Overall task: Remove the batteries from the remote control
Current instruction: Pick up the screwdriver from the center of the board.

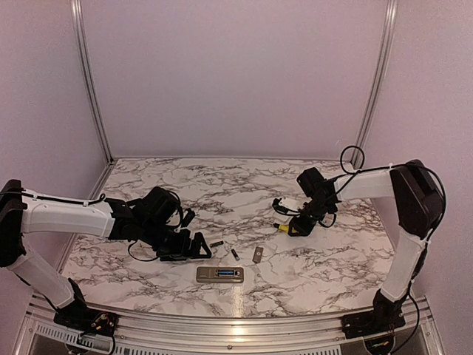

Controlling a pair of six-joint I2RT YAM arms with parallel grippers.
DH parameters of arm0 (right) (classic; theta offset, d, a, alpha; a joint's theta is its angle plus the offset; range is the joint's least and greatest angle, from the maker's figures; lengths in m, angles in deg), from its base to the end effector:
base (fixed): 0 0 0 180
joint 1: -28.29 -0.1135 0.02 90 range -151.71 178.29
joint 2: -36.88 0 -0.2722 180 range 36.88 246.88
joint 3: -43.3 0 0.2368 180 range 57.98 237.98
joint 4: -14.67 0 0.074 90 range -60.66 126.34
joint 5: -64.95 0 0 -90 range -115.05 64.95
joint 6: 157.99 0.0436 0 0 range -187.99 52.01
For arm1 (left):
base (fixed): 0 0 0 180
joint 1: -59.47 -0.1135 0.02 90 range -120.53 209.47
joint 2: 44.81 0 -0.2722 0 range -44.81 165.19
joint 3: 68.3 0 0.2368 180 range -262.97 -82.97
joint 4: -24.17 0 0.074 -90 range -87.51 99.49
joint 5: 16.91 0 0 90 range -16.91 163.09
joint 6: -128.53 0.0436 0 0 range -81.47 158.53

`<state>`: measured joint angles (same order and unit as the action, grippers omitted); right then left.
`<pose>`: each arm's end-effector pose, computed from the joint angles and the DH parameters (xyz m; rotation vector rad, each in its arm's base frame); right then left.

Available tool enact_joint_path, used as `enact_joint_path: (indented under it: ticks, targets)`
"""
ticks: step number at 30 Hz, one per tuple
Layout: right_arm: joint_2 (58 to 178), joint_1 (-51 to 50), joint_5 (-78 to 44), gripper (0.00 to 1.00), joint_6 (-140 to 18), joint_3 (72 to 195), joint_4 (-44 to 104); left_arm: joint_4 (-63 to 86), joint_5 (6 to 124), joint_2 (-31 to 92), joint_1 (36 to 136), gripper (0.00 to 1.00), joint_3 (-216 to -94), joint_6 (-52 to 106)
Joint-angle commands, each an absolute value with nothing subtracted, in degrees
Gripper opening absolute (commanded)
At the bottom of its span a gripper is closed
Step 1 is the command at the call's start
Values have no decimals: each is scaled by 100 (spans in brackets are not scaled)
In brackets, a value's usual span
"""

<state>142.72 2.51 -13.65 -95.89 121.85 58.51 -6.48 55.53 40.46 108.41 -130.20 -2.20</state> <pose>0.3047 0.1567 0.1563 -1.3042 2.4746 0.2705 0.1759 -0.2219 0.1973 0.3352 2.7391 -0.9329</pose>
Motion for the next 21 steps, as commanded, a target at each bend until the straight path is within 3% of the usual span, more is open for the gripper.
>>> enact_joint_path:
  ticks: [1, 14, 21]
  targets:
    - [14214, 290, -1197, 24, -9615, 12063, 5905, -819, 5499, 4075, 10803, 98, -13144, -79]
    - [13542, 261, -558, 1, -9564, 11858, 5741, -743, 5543, 3829, 10805, 97, -13067, -125]
    - [13054, -1, -342, 0, -9506, 11848, 5823, -664, 5488, 3487, 10804, 96, -13000, -77]
